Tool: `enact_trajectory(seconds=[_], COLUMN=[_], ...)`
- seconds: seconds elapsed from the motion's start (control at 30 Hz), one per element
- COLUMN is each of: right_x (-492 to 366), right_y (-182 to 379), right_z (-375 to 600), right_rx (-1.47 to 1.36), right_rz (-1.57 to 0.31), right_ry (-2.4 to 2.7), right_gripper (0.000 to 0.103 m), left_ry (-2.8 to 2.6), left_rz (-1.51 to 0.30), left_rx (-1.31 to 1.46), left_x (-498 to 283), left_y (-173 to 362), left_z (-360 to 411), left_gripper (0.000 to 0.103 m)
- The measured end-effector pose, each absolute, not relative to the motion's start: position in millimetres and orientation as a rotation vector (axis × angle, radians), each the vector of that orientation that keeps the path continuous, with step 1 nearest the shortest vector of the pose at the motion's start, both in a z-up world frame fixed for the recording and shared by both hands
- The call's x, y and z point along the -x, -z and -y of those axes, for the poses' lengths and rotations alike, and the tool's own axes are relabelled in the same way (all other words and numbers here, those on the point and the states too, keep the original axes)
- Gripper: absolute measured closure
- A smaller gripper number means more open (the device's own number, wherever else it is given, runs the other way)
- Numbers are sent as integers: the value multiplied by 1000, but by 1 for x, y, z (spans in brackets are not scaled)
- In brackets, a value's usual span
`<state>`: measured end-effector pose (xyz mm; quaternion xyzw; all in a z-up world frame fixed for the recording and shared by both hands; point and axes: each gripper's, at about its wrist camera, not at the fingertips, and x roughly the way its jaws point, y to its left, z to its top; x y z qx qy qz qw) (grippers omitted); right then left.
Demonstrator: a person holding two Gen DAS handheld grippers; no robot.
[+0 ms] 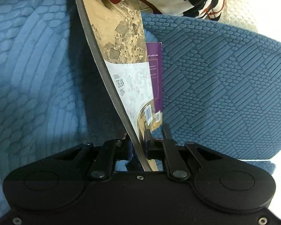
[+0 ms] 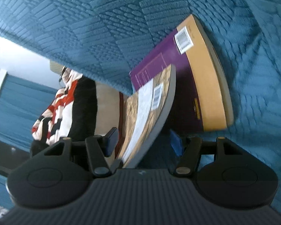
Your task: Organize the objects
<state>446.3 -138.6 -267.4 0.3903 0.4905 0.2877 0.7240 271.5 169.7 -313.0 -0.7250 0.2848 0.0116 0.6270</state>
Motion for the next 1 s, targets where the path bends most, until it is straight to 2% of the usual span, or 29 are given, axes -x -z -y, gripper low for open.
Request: enact_trajectory(seconds=[0.13,0.17,0.23,0.27,0.3,0.5,0.7,0.93,1.0], right_x=[-455,-456,-459,-460,-461,-445,-421,-390,-379], right_y=[269,270,272,273,273,249,197,138,122], right_z=[136,135,132,131,130,130,140,155,163], right_rx=[-903,-900,-889,-884,-869,-811,-749,-702,-685], right_rz=[-1040,-1034,-1054,-1071,-1088,-1045,-947,-830,-779], right_ry=[-591,-585,-560,-544,-519,-501,-528,-544,-552], right_gripper=[42,45,55,70,79,84,90,91,100], left_ry=[-5,-4,-4,-6,-6,-12,51,141,154], left_rz=[-663,-673,-699,-713,-724,-770,-645,-589,-589], left_rx=[1647,1638,1629,1625,1612,1480,1492,1536,1517], left_x=[-266,-265,-263,-263,-261,-261,-234,-219,-218], left_y=[305,304,302,301,300,285,259,238,227], left_z=[-175,-177,-178,-179,-179,-179,-187,-184,-180], left_gripper=[93,93,93,93,92,89,88,87,86])
